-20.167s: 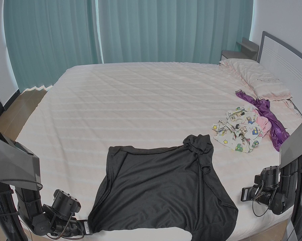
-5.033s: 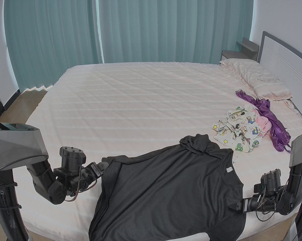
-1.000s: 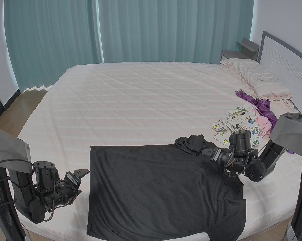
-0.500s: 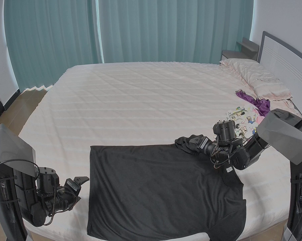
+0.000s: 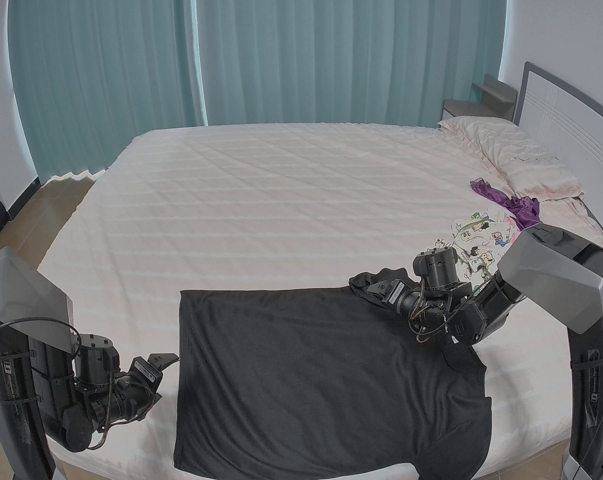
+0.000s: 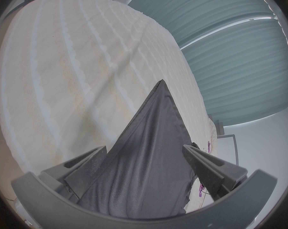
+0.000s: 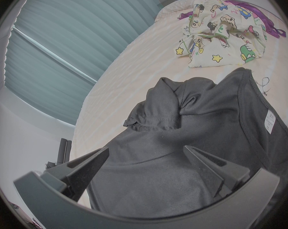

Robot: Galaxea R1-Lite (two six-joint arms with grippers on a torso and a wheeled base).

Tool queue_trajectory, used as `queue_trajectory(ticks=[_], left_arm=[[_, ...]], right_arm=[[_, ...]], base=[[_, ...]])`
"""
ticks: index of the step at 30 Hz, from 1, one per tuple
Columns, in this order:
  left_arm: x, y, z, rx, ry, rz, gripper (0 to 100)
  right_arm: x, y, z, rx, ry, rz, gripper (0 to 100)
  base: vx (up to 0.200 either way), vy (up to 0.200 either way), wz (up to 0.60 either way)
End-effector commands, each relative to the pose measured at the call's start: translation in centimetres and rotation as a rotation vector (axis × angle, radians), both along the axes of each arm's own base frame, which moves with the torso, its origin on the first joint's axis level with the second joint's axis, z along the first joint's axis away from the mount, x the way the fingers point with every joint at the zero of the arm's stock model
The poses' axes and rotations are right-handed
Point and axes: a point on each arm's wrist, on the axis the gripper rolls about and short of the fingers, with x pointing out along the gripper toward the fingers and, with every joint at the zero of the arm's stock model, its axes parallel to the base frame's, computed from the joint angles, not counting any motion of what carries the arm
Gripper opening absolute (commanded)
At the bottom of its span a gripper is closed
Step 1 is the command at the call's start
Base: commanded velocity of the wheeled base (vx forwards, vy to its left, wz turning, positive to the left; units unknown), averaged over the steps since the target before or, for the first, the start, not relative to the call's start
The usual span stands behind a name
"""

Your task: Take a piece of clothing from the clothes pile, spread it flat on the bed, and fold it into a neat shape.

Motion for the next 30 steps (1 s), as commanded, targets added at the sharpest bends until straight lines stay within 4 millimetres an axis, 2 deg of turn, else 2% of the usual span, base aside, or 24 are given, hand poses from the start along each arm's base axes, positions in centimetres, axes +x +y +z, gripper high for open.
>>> queue_trajectory(ticks=[1,8,12,14,17,22,24,25,26,30], left_arm=[[0.1,0.0,0.1,0.000,-0.015,0.002,100],[0.1,0.0,0.1,0.004,-0.015,0.005,100],[0.1,0.0,0.0,0.004,-0.012,0.005,100],[0.1,0.0,0.0,0.005,-0.012,0.006,100],[0.1,0.0,0.0,0.005,-0.012,0.006,100],[0.2,0.0,0.0,0.005,-0.015,0.006,100],[0.2,0.0,0.0,0.005,-0.015,0.006,100],[0.2,0.0,0.0,0.005,-0.015,0.006,100],[0.2,0.0,0.0,0.005,-0.015,0.006,100],[0.2,0.0,0.0,0.005,-0.015,0.006,100]], right_arm=[[0.2,-0.2,-0.3,0.000,0.004,-0.006,100],[0.9,0.0,-0.2,0.013,-0.024,-0.007,100],[1.4,1.2,0.5,0.053,-0.039,0.017,100],[1.2,1.5,0.0,0.044,-0.023,0.023,100],[1.4,1.3,-0.3,0.039,-0.013,0.018,100],[2.0,-0.2,-0.5,0.037,-0.010,-0.015,100],[2.3,-0.9,-1.7,0.020,0.015,-0.028,100],[2.3,-0.9,-1.7,0.020,0.015,-0.028,100],[2.8,-1.0,-3.0,0.005,0.040,-0.030,100],[3.8,-0.7,-3.9,0.013,0.035,-0.034,100]], base=[[0.000,0.000,0.00],[0.000,0.000,0.00],[0.000,0.000,0.00],[0.000,0.000,0.00],[0.000,0.000,0.00],[0.000,0.000,0.00],[0.000,0.000,0.00],[0.000,0.000,0.00],[0.000,0.000,0.00],[0.000,0.000,0.00]])
